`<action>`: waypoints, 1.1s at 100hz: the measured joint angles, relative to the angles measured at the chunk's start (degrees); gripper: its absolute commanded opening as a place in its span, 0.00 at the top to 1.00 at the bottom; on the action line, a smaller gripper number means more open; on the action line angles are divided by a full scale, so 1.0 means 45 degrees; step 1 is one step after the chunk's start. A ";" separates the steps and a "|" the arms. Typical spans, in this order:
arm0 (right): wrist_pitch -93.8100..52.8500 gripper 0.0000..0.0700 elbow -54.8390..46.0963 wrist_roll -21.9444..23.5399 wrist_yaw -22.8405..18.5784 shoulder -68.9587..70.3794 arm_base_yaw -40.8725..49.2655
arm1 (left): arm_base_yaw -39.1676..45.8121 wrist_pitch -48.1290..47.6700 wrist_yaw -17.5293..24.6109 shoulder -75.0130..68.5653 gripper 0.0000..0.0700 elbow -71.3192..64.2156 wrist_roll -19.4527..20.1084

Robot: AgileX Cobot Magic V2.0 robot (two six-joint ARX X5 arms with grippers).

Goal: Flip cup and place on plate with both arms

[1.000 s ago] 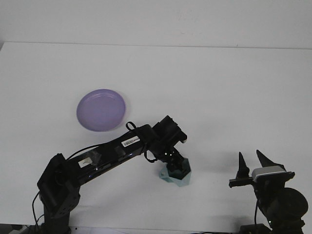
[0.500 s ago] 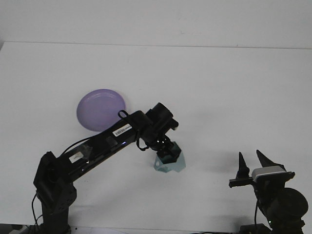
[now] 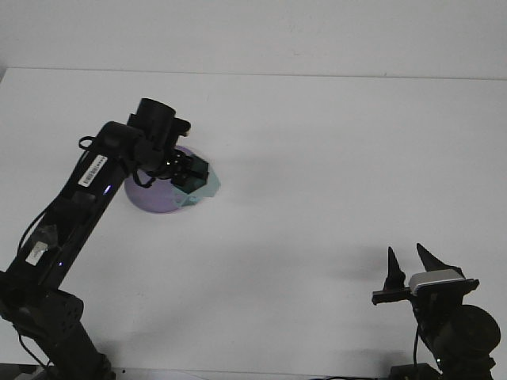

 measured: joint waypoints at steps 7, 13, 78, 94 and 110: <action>-0.0005 0.49 0.0000 0.0000 0.0000 0.0000 0.0000 | 0.0758 -0.0078 -0.0087 0.0044 0.98 -0.0005 0.0160; 0.0000 0.49 0.0000 0.0000 0.0000 0.0000 0.0000 | 0.1282 0.0010 -0.0369 0.0049 0.98 -0.0005 0.0238; -0.0015 0.49 -0.0005 0.0000 0.0000 0.0000 0.0000 | 0.2953 0.1180 -0.0884 0.3016 0.98 -0.0005 0.0845; -0.0102 0.49 -0.0005 0.0000 -0.0005 0.0000 0.0000 | 0.2924 0.1297 -0.0908 0.3405 0.82 -0.0005 0.0855; -0.0102 0.49 -0.0005 0.0000 -0.0005 0.0000 0.0000 | 0.2905 0.1647 -0.0913 0.3405 0.31 0.0078 0.0889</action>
